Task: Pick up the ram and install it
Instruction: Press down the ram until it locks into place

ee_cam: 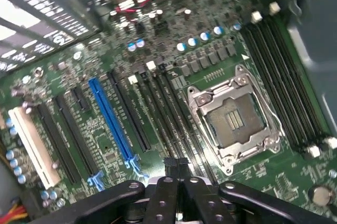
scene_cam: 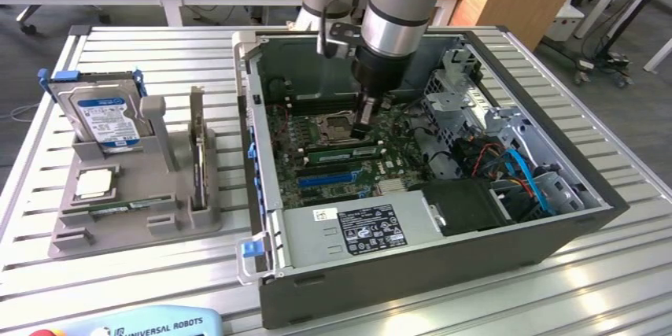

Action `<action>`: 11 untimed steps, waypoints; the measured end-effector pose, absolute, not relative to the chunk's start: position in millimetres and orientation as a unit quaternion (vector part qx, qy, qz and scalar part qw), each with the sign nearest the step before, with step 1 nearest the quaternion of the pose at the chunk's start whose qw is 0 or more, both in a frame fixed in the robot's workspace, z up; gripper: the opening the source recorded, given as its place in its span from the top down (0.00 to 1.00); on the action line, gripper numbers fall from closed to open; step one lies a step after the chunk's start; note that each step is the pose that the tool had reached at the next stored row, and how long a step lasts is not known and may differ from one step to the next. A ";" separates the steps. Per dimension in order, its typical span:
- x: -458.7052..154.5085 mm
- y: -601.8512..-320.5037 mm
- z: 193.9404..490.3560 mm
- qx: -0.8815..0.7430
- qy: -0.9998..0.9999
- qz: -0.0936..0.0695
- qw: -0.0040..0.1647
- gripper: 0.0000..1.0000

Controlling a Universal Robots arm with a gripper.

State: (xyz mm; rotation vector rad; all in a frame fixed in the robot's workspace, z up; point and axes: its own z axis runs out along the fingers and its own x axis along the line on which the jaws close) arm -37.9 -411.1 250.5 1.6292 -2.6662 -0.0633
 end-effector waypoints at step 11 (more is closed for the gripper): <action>-37.9 -411.1 248.7 0.435 -0.900 -0.021 0.006 0.90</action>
